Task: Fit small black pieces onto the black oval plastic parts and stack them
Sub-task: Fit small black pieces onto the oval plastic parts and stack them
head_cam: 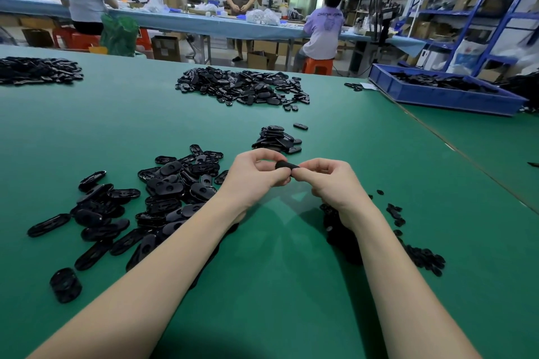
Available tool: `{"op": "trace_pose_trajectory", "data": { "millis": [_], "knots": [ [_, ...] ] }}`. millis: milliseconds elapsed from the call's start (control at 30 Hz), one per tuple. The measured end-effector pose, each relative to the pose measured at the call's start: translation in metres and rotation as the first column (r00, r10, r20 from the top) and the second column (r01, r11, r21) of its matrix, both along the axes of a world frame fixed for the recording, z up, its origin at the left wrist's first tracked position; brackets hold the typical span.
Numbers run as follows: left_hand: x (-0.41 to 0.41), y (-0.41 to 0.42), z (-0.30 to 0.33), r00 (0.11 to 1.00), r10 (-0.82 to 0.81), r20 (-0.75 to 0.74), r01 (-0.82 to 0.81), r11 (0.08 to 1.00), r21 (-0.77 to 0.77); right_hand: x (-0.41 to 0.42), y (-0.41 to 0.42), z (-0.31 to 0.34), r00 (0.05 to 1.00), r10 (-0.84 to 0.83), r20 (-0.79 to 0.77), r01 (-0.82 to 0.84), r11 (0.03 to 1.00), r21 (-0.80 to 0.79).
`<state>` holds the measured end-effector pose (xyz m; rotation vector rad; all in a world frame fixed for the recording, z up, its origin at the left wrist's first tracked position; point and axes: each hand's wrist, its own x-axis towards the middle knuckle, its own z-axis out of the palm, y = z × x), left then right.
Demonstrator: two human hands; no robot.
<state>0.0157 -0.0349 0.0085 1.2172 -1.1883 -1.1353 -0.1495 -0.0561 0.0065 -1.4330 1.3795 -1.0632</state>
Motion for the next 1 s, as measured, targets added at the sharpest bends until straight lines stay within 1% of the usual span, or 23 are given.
{"op": "trace_pose_trajectory", "data": {
  "millis": [200,367,533,633,667,733,800,833,900,1000],
  "knots": [
    [-0.001,-0.001,0.0,0.999,-0.007,-0.04,0.009,0.999,0.037,0.001,0.003,-0.004,0.999,-0.006,0.047,0.005,1.0,0.013],
    [-0.001,-0.001,0.001,0.996,-0.009,-0.085,0.014,0.998,0.058,0.002,0.004,-0.004,0.998,-0.018,0.055,0.019,1.0,-0.019],
    [-0.001,-0.001,0.001,1.0,0.011,-0.026,-0.01,0.999,0.045,0.006,0.004,-0.004,1.0,-0.025,0.009,0.026,0.996,-0.091],
    [0.003,-0.002,0.003,0.999,0.007,-0.047,-0.006,1.0,0.018,0.006,0.004,-0.003,0.998,0.003,0.062,0.004,0.993,-0.121],
    [0.005,-0.002,0.003,0.998,0.008,-0.06,-0.006,1.0,0.024,0.004,0.005,-0.001,0.999,0.028,0.045,-0.022,0.99,-0.138],
    [0.007,-0.003,0.003,0.996,0.016,-0.092,-0.012,0.999,0.046,0.002,0.005,0.0,0.996,0.055,-0.072,-0.069,0.978,-0.199],
    [0.008,-0.003,0.002,0.994,0.018,-0.109,-0.011,0.998,0.059,0.002,0.004,-0.002,0.979,0.021,-0.2,-0.075,0.961,-0.266],
    [0.008,-0.003,0.002,0.993,0.011,-0.113,-0.004,0.998,0.059,0.003,0.003,-0.003,0.972,-0.008,-0.235,-0.063,0.954,-0.293],
    [0.009,-0.005,0.003,0.994,-0.01,-0.108,0.016,0.998,0.054,0.003,0.0,-0.006,0.96,-0.064,-0.272,-0.027,0.948,-0.318],
    [0.011,-0.009,0.004,0.999,-0.008,-0.042,0.01,0.998,0.058,0.0,-0.004,-0.007,0.938,-0.154,-0.309,0.049,0.945,-0.322]
  ]
}}
